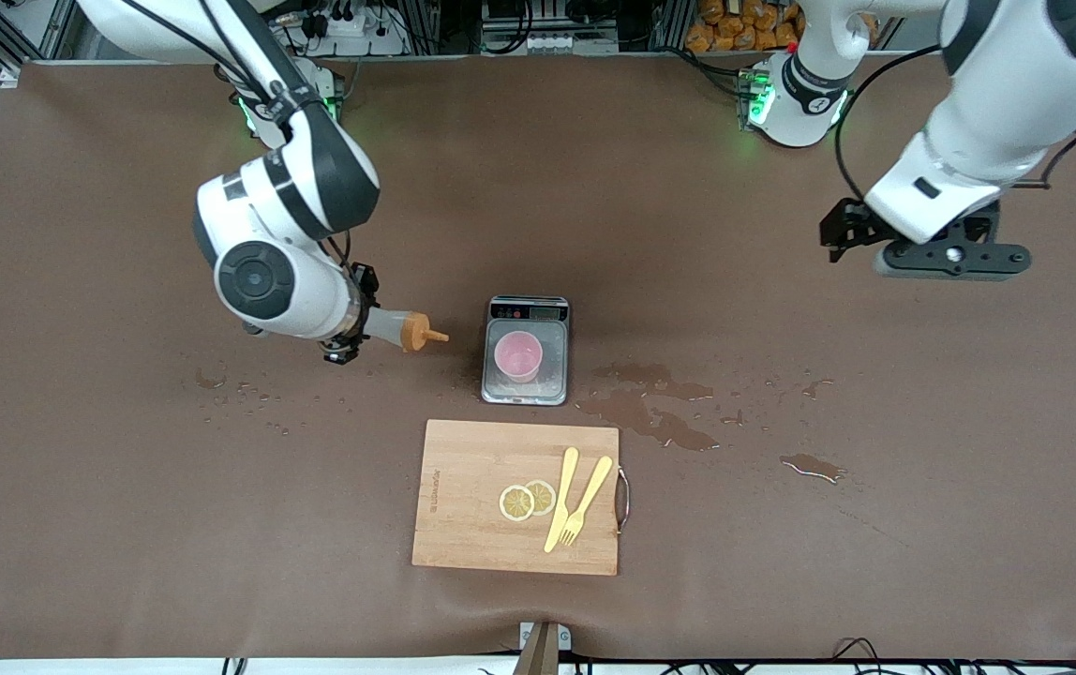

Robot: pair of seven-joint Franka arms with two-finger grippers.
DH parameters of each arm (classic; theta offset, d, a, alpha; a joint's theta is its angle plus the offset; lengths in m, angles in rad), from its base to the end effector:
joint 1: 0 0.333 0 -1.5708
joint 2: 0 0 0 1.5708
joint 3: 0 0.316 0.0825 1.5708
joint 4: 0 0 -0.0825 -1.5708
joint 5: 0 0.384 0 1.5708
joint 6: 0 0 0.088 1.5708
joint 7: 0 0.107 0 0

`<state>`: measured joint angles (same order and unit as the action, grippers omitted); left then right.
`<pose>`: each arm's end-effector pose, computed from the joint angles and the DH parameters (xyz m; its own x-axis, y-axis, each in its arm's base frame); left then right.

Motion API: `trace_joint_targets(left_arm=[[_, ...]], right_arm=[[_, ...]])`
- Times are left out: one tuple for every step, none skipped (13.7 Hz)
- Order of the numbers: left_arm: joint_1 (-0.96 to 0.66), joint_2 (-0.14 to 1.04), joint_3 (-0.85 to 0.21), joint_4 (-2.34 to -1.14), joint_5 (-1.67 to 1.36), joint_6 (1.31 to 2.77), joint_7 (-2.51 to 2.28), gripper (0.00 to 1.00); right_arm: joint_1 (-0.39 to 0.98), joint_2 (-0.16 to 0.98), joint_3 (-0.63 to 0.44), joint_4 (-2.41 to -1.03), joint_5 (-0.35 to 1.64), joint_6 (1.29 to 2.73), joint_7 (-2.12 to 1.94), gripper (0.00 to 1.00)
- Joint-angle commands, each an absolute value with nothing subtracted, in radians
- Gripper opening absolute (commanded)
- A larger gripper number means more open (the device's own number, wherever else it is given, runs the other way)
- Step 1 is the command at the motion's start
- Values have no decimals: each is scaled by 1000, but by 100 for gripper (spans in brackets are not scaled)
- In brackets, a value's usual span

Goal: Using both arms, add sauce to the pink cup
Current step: 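Move the bottle nozzle over the pink cup with the right gripper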

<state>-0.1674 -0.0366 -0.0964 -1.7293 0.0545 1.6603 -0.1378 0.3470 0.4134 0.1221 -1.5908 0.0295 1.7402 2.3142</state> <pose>0.5289 -0.1381 0.5773 0.9911 -0.1305 -0.0245 -0.1318 -0.9894 -0.0615 0.5759 0.2850 0.3785 -0.2669 -0.9563 0.1191 -0.9265 0.2886 0.2414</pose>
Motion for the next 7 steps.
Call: trace_joint_targets(left_arm=[[-166,-64,-54,-1730,20,1609,-54,100],[-157,-63,-54,-1718,20,1602,-52,100],[-155,-61,-54,-1715,18,1601,-52,100],[-155,-60,-52,-1713,12,1601,-54,100],[-149,-57,-51,-1709,-9,1603,-61,100],[-132,-48,-49,-1698,-29,1603,-63,100],[-121,-48,-51,-1694,-38,1605,-69,100]], right_arm=[[396,480,112,-1507,-35,1684,2379,48],[409,498,112,-1494,-60,1675,2402,48],[422,512,112,-1490,-77,1674,2414,48],[434,521,112,-1488,-89,1674,2424,48],[449,532,112,-1473,-98,1672,2437,48],[459,554,112,-1438,-106,1651,2445,48],[460,587,110,-1396,-109,1617,2450,48]])
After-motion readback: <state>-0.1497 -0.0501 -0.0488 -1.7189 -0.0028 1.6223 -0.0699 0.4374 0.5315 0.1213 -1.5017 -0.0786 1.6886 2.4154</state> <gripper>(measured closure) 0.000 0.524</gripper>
